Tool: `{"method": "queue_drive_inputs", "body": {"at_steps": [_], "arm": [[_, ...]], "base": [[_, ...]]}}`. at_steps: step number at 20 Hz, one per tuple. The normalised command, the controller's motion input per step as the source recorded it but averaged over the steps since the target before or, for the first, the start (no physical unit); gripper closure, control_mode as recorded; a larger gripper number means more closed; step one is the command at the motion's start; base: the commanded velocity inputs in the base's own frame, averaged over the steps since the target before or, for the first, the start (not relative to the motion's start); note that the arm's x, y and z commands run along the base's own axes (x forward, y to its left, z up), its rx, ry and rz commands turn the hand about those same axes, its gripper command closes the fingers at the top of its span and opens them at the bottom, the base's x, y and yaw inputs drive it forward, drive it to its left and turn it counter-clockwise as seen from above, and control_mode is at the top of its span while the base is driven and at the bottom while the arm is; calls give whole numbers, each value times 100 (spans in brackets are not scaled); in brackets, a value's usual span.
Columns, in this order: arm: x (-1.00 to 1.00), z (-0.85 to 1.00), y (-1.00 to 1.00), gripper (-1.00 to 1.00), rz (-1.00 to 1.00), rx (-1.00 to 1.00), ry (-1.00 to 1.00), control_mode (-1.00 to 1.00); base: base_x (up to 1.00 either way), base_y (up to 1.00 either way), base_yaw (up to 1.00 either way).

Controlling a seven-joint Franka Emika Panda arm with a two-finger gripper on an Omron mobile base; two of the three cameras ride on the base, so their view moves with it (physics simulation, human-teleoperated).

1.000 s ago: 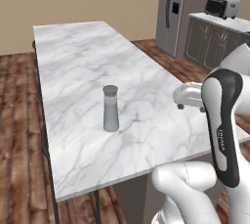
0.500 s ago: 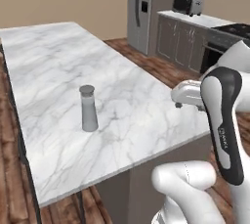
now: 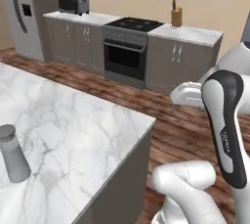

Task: Place the pitcher and cup on the dining counter for serving.

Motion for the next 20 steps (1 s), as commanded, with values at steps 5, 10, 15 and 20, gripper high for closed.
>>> {"method": "queue_drive_inputs", "body": {"at_steps": [5,10,15,20], "arm": [[0,0,0,-100,0,0,0,100],[0,0,0,-100,0,0,0,100],[0,0,0,-100,0,0,0,100],[0,0,0,-100,0,0,0,100]], "base": [[0,-44,-81],[0,-52,-80],[0,-54,-79],[5,-49,-77]]}}
